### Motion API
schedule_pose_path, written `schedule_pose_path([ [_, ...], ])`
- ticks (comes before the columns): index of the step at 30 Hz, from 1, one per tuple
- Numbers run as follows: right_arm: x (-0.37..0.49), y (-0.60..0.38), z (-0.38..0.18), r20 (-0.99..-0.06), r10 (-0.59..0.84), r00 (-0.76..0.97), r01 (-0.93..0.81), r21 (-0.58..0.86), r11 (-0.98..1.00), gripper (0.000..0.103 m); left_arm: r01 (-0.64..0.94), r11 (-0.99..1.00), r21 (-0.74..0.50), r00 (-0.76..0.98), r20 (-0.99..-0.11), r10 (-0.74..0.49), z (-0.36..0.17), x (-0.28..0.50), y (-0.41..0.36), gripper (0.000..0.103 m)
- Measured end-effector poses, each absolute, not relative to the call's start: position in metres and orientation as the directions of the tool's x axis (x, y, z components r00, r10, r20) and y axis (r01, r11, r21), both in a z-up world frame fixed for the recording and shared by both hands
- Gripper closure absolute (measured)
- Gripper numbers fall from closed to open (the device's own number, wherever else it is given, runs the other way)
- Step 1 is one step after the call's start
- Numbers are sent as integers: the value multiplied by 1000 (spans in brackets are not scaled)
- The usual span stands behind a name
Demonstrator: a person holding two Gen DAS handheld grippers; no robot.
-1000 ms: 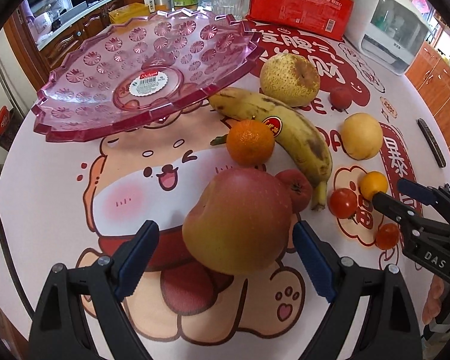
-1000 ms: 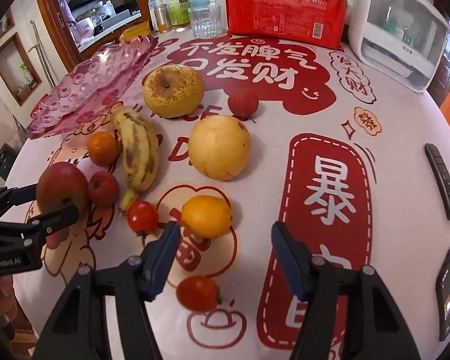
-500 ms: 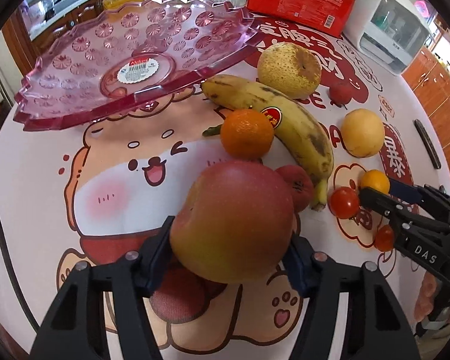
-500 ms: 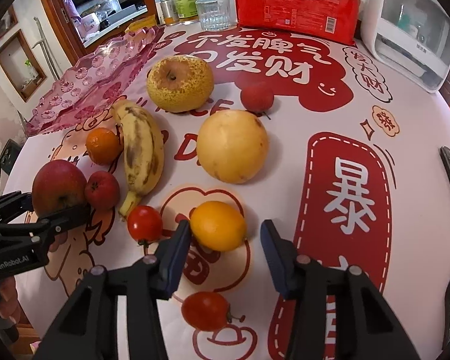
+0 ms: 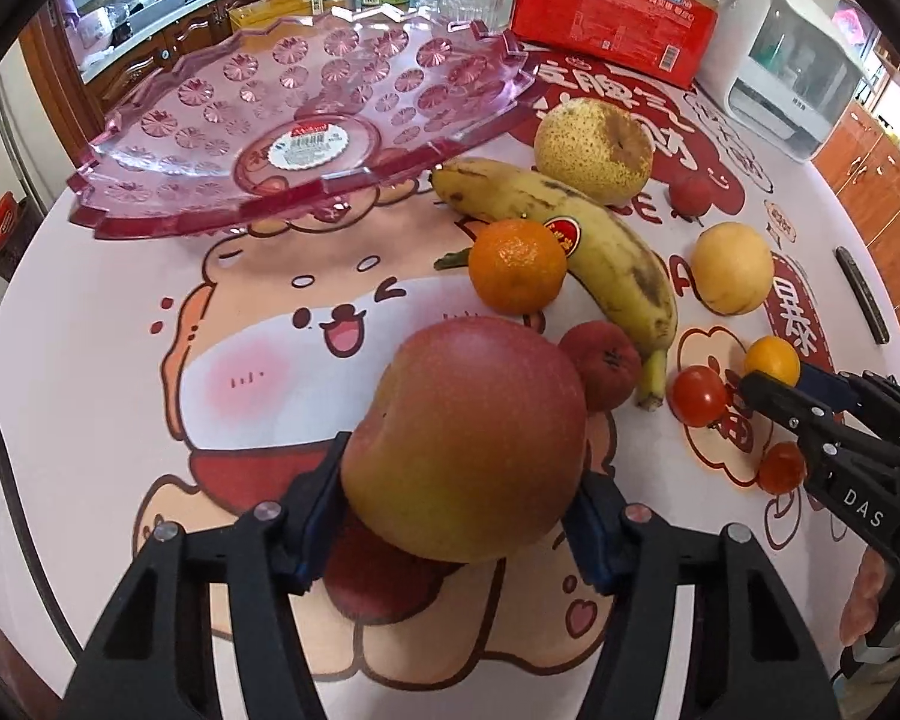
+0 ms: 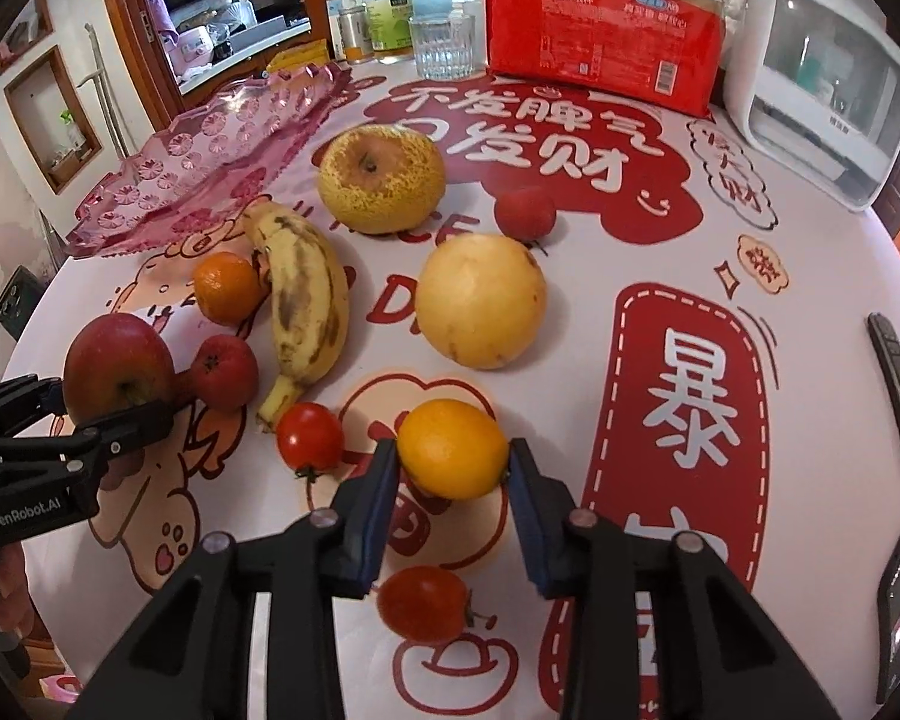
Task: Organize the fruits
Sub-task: 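Carry the apple in the left gripper while the right gripper grasps an orange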
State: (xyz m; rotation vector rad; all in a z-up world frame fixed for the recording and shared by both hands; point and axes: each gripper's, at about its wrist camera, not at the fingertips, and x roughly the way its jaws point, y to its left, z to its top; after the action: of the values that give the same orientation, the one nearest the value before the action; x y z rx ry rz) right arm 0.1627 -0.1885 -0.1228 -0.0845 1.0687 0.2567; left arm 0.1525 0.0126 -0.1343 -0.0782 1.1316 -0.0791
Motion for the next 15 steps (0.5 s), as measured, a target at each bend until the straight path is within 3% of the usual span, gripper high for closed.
schedule_pose_path([
  [15,141,-164,-71,-825,188,533,-282,36,959,67,47,996,-73,560,-824,-87,-52,118,30,41],
])
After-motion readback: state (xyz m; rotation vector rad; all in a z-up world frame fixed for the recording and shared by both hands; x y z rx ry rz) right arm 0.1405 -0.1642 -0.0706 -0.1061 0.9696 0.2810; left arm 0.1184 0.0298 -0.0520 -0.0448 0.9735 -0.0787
